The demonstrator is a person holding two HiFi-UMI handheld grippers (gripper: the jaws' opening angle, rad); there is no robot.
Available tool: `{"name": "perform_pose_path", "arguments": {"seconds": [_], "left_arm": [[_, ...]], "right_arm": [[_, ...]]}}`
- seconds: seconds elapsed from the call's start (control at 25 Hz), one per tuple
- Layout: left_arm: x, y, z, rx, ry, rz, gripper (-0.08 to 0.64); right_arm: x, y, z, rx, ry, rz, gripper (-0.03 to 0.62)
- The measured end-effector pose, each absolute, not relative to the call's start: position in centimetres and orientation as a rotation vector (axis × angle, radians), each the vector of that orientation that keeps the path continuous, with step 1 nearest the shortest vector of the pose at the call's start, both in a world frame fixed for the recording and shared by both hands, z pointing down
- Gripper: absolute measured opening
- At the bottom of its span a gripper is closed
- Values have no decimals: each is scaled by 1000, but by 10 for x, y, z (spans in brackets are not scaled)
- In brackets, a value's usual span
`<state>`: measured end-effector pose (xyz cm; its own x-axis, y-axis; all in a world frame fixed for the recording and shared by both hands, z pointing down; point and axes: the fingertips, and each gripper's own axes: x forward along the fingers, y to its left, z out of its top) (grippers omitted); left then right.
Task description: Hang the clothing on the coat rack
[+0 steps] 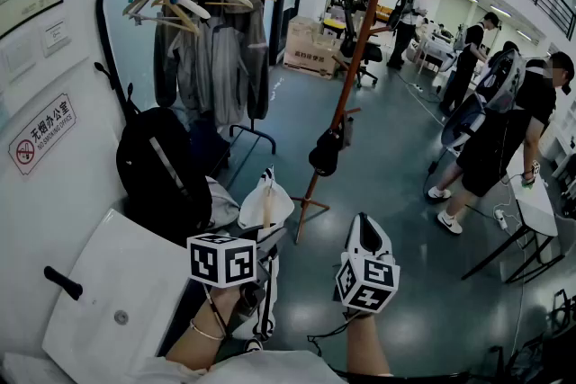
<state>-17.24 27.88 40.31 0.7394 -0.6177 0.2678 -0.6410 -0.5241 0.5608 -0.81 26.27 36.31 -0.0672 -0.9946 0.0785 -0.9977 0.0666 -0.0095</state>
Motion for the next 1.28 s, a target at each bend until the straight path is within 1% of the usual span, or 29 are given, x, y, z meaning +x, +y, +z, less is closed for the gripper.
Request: {"name": "perform_pose_path", "arguments": {"seconds": [0.36, 0.84, 1.28], "left_arm": [[-177, 275, 403, 2269, -906, 18, 98], [-181, 268, 413, 2281, -840, 53, 98], [-179, 232, 416, 2265, -877, 61, 98]], "right_arm": [[-15, 266, 360, 2131, -2246, 69, 23], [-22, 252, 386, 2177, -2204, 217, 23], [-23, 206, 393, 2127, -2239, 233, 23]]}}
